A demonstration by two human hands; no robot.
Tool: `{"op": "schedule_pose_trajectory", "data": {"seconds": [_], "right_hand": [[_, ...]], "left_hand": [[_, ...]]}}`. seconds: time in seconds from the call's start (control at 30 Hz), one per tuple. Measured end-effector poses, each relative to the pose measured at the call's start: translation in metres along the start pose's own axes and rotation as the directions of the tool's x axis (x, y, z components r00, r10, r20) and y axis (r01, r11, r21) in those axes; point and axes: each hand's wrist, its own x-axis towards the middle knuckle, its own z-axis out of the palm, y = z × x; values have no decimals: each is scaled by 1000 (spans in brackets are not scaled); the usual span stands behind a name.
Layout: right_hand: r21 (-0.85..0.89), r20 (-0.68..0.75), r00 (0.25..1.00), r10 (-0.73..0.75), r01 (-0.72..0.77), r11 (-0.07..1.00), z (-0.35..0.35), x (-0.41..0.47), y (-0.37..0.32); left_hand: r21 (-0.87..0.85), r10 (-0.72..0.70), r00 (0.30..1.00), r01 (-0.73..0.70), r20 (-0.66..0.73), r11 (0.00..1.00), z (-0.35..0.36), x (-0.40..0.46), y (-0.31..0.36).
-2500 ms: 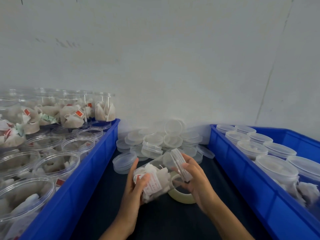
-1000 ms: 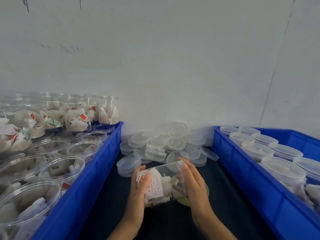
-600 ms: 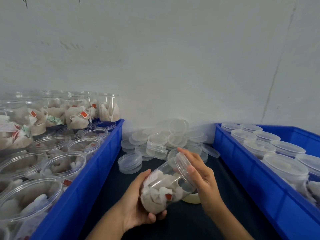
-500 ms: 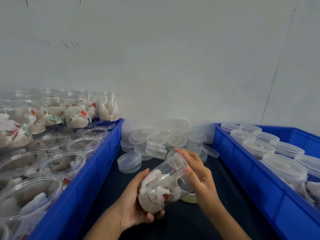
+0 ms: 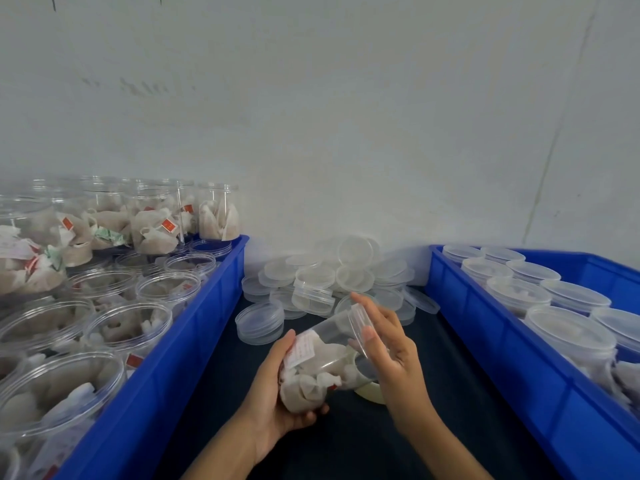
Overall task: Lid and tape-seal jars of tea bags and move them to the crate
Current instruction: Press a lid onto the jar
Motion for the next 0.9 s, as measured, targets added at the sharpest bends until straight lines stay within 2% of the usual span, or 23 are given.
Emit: {"op": "schedule_pose_trajectory", "data": {"seconds": [0.13,0.2,0.33,0.4,0.47,0.57,0.63,0.7,0.77,0.9], "right_hand": [[44,-53,994,100,-98,994,2,0,5],[53,-52,991,125,-122,991,2,-2,7],[47,-12,999,38,-38,998,0,-1,2],[16,25,999,-37,37,999,-4,-1,-2],[-11,64,991,-119,120,993,-7,-1,-4],[-51,122,967,-223,231,972,-8,-2,-8],[-82,138,959,-245,258,963,-7,-1,-8],[-100,117,971,-207,218,971,-5,0,-7],[-91,63,988,-138,143,985,-3,1,-5],[-40,35,999,-23,24,999,1,2,-5]], "left_hand": [[118,170,981,-159,-95,980,9,-1,-10],[152,206,973,-190,-99,970,12,-3,-12],[177,204,977,-189,-68,966,9,-6,-7],[154,134,991,-130,-17,980,8,-8,-3],[91,-4,998,-2,56,996,5,-10,2],[-38,-215,952,229,219,973,-3,-15,8],[-86,-222,938,252,265,964,-4,-16,9],[-60,-135,963,153,232,986,-3,-12,6],[5,8,988,-9,156,1000,1,-7,1],[80,205,978,-208,46,975,8,-5,-8]]}}
